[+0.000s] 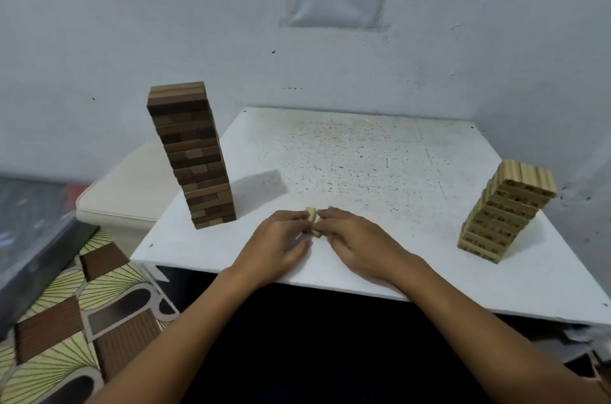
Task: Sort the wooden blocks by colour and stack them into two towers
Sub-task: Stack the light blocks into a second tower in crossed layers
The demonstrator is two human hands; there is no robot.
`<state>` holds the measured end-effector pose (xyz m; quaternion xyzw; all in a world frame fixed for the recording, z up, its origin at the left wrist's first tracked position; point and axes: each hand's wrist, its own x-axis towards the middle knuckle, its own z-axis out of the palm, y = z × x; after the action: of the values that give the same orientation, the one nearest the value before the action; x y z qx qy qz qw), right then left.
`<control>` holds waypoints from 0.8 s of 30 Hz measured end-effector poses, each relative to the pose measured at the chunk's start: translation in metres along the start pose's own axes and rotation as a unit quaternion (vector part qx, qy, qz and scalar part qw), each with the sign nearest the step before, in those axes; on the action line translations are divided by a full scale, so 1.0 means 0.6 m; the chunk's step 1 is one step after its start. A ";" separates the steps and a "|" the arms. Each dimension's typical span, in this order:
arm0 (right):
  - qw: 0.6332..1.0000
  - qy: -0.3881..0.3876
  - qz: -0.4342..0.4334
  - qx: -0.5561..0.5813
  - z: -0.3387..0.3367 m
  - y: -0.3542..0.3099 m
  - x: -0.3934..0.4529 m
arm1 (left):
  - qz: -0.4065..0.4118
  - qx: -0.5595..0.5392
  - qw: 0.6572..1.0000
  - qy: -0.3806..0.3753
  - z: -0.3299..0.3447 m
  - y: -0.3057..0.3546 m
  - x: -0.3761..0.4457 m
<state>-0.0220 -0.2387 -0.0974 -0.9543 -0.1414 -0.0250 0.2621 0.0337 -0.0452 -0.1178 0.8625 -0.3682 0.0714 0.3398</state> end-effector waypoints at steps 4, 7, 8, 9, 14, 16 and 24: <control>0.997 0.004 -0.003 0.083 0.018 0.001 -0.006 | -0.006 -0.028 0.999 0.029 -0.001 0.012 -0.020; 0.991 0.045 0.025 0.125 0.017 -0.005 -0.008 | -0.019 -0.050 0.998 0.046 -0.007 0.013 -0.022; 0.989 0.057 0.034 0.135 0.016 -0.007 -0.009 | -0.026 -0.054 0.997 0.048 -0.009 0.014 -0.021; 0.987 0.063 0.041 0.142 0.015 -0.009 -0.009 | -0.031 -0.056 0.997 0.049 -0.010 0.014 -0.021; 0.985 0.043 0.059 0.157 0.012 -0.014 -0.011 | -0.021 -0.061 0.996 0.057 -0.010 0.019 -0.025; 0.985 0.037 0.061 0.160 0.010 -0.015 -0.012 | -0.016 -0.061 0.996 0.058 -0.009 0.020 -0.026; 0.986 0.041 0.099 0.129 0.005 -0.014 -0.019 | -0.012 -0.057 0.997 0.055 -0.009 0.017 -0.031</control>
<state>-0.0355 -0.2333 -0.0971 -0.9199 -0.0372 -0.0196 0.3900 0.0137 -0.0359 -0.1153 0.8408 -0.3422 0.0937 0.4089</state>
